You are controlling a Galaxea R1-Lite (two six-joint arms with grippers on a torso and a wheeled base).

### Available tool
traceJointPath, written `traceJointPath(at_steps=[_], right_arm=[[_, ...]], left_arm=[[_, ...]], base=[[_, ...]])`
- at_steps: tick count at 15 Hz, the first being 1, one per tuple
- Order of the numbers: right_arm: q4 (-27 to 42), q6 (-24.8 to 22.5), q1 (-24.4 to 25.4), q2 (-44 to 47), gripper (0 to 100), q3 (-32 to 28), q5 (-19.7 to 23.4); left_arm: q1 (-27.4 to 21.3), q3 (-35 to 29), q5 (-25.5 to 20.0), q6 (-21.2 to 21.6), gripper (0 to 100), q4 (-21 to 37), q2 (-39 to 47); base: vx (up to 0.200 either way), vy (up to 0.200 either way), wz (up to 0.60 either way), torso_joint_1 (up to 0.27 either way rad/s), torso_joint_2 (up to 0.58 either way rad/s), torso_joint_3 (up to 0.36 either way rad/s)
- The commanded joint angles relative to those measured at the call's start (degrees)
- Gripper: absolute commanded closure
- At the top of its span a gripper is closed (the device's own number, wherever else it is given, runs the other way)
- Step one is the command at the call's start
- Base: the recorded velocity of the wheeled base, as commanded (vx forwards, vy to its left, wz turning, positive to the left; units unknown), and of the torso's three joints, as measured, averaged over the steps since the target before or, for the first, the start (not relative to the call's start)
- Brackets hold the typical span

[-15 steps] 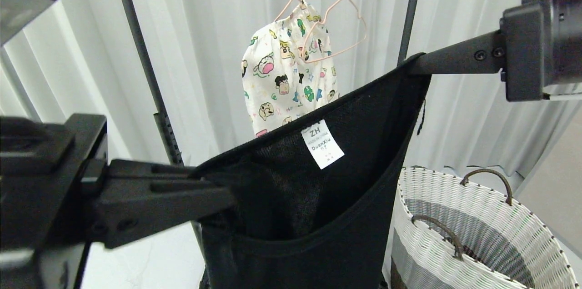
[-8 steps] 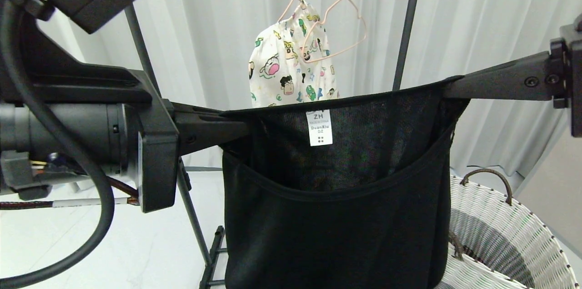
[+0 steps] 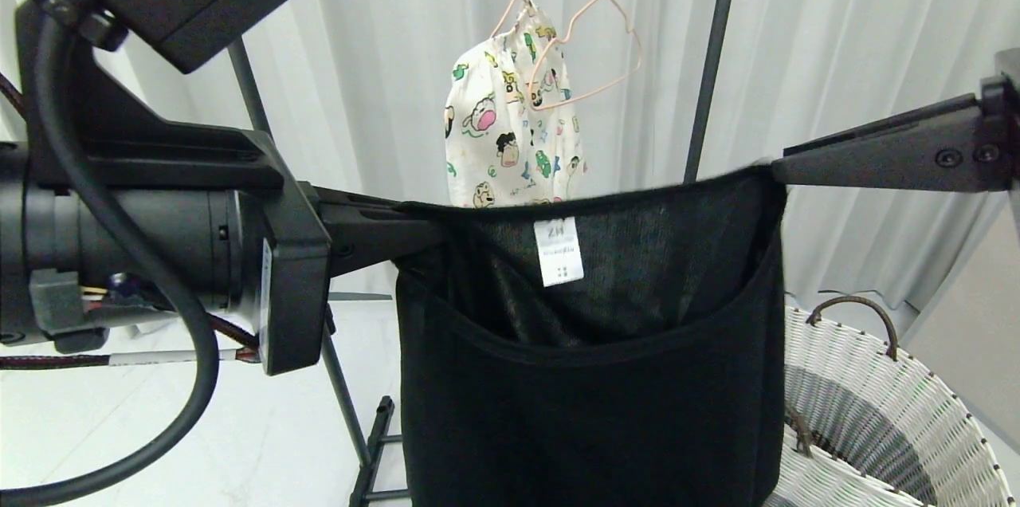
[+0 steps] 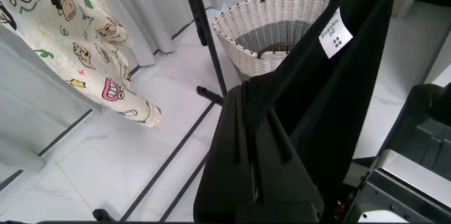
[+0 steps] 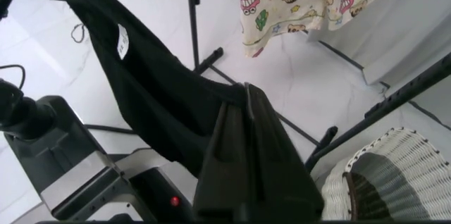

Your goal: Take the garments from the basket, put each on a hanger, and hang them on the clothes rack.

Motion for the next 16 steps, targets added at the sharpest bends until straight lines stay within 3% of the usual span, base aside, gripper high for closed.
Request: traceJointPath(at_steps=[1,4,5,7,8,11,13,14,16], right_arm=[[0.1,0.1,-0.1,-1.7,0,1.6,0.0],[0.5,0.3,-1.9,-4.8,0,5.6,-1.6],[0.9,0.2,-4.5,-5.3,0,7.1,-4.9],[7.5,0.2,-11.7,-7.3,0,9.8,-18.2],[10.6,0.2,-15.7,-8.6,0,10.7,-21.0],[10.9,-0.3,-27.8,-12.8,0,18.7,-23.7],[9.5,-0.2,-32.4,-15.4,0,24.6,-24.3],[8.7,-0.3,-34.4,-16.3,0,27.2,-24.4],[7.2,-0.4,-39.5,-17.3,0,33.0,-27.1]], left_arm=[[0.0,0.6,0.1,0.0,100,0.0,0.1],[0.5,2.7,3.6,0.0,100,0.0,0.2],[1.2,3.9,6.7,0.2,100,0.3,0.0],[6.9,9.7,18.3,1.8,100,3.0,-2.0],[10.4,12.1,21.5,1.9,100,3.2,-3.7],[27.3,20.6,22.3,1.9,100,3.2,-10.1],[38.3,27.1,22.0,1.2,100,2.4,-13.2],[41.5,29.1,21.1,0.1,100,1.1,-14.7],[43.3,32.3,19.3,-1.7,100,0.4,-18.5]], base=[[0.0,0.0,0.0,0.0,0.0,0.0],[0.0,0.0,0.0,0.0,0.0,0.0],[0.0,0.0,0.0,0.0,0.0,0.0],[0.0,0.0,0.0,0.0,0.0,0.0],[0.0,0.0,0.0,0.0,0.0,0.0],[0.0,0.0,0.0,0.0,0.0,0.0],[0.0,0.0,0.0,0.0,0.0,0.0],[0.0,0.0,0.0,0.0,0.0,0.0],[0.0,0.0,0.0,0.0,0.0,0.0]])
